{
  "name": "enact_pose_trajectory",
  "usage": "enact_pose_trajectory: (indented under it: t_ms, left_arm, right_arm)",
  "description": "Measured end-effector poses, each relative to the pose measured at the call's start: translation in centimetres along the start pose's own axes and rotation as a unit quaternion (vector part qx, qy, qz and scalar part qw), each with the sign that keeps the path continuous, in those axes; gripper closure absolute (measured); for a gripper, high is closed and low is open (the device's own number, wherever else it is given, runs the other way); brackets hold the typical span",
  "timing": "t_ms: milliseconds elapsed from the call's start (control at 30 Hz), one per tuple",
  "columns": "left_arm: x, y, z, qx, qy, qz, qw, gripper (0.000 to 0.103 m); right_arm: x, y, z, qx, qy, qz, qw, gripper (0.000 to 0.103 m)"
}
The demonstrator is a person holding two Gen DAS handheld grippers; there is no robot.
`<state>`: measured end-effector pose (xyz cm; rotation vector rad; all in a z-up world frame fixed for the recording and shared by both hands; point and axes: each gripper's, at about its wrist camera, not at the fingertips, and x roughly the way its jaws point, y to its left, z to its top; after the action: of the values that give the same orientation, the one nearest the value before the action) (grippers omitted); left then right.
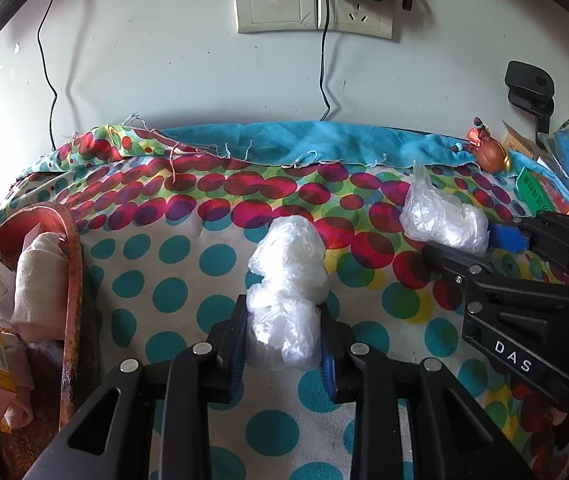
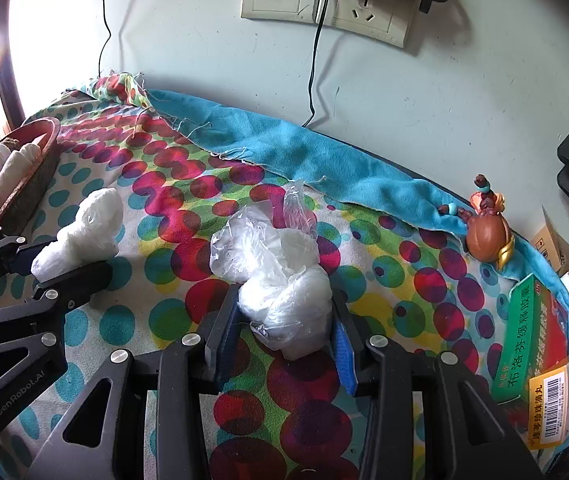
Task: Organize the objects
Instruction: 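Grasp the second plastic-wrapped white item with the left gripper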
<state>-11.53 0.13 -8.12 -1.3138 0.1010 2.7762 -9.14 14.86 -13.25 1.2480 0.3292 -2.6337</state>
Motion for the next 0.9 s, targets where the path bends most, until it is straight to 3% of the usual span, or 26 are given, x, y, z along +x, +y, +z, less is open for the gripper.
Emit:
enact_pose_trajectory:
  t_ms: [200,533,900]
  left_arm:
    - [0.1,0.7,-0.1,-0.014,0.003,-0.014,0.9998,0.072]
    - [0.0,0.5,-0.2,-0.011,0.0,-0.004,0.9999,0.073]
    - [-2.2,1.1,-0.4,-0.033,-0.055,0.018,0.9978,0.073]
  right_arm:
    - [0.1,0.2,0.1,-0.007,-0.001,-0.009,1.0,0.065]
    - [0.0,1.1,0.3,-0.03,-0.007,-0.009,0.999,0.068]
    - [-0.2,2.0,0.5,-0.055,-0.011,-0.006,0.998,0.068]
